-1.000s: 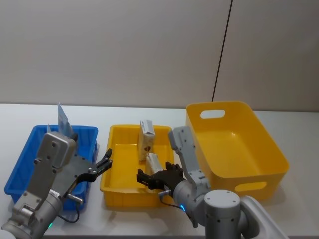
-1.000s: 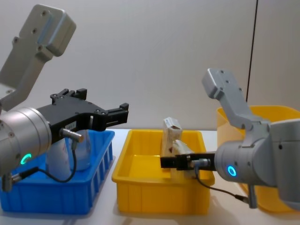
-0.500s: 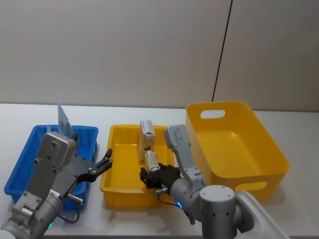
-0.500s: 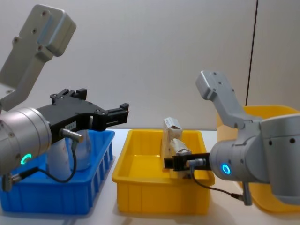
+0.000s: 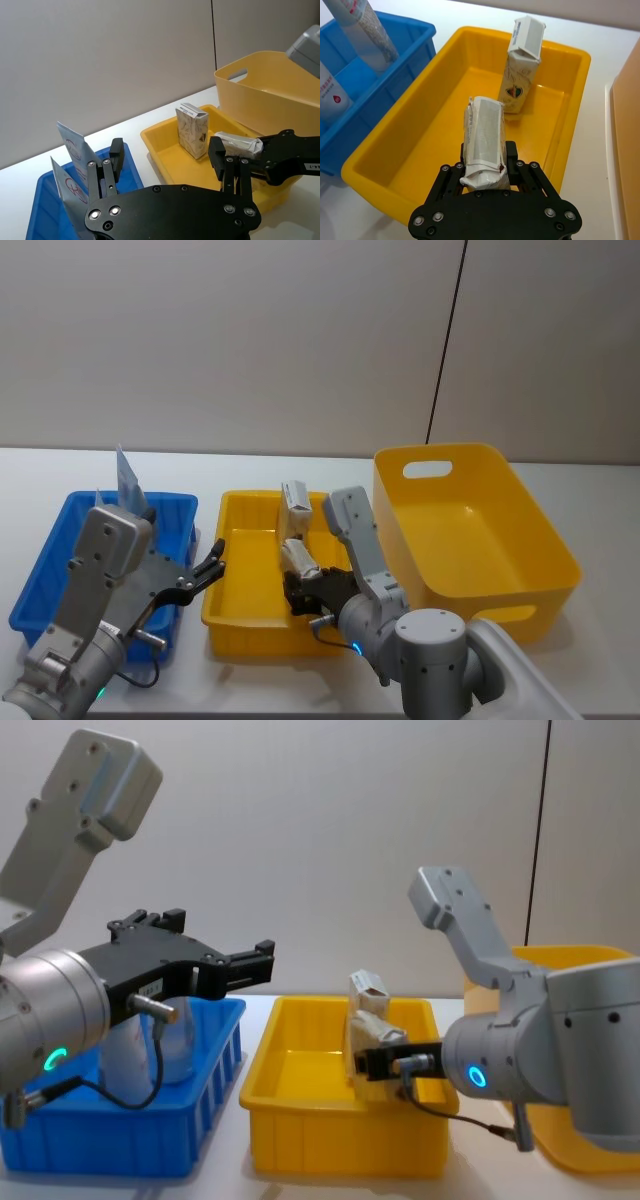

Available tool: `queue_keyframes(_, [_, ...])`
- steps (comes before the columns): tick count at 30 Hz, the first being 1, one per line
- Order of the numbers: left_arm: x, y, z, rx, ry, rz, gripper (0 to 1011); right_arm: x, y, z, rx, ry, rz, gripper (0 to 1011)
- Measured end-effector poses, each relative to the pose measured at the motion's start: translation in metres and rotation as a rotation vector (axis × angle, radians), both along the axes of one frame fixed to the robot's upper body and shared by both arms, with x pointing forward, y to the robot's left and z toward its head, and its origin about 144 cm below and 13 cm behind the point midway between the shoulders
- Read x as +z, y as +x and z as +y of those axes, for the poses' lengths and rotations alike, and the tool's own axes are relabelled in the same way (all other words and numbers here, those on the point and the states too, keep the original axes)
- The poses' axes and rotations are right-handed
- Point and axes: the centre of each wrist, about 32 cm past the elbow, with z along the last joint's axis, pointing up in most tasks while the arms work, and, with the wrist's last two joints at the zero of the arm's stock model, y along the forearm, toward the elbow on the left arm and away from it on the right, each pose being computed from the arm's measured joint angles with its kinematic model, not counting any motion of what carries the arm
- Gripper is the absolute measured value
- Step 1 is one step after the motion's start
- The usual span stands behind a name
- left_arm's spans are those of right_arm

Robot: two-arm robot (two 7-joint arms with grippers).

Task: Bimanual collaborative sorting of washing and personal care products

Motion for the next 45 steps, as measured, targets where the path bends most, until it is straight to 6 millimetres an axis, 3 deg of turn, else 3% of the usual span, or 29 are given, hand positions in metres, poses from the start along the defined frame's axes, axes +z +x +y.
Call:
queue_keyframes(21, [0.0,0.0,0.0,0.0,0.0,0.0,1001,0.01,-0.011,-0.009,0.035,0.045,-0.237,361])
queue_keyframes(35, [0.0,0.0,0.0,0.0,0.0,0.0,1001,0.033,-0.018,-0.047,-0.07,0.058,-0.394,361])
queue_keyframes(45, [0.0,0.0,0.0,0.0,0.0,0.0,1001,0.043,-0.021,-0.081,-0.175,0.014,-0.395,361])
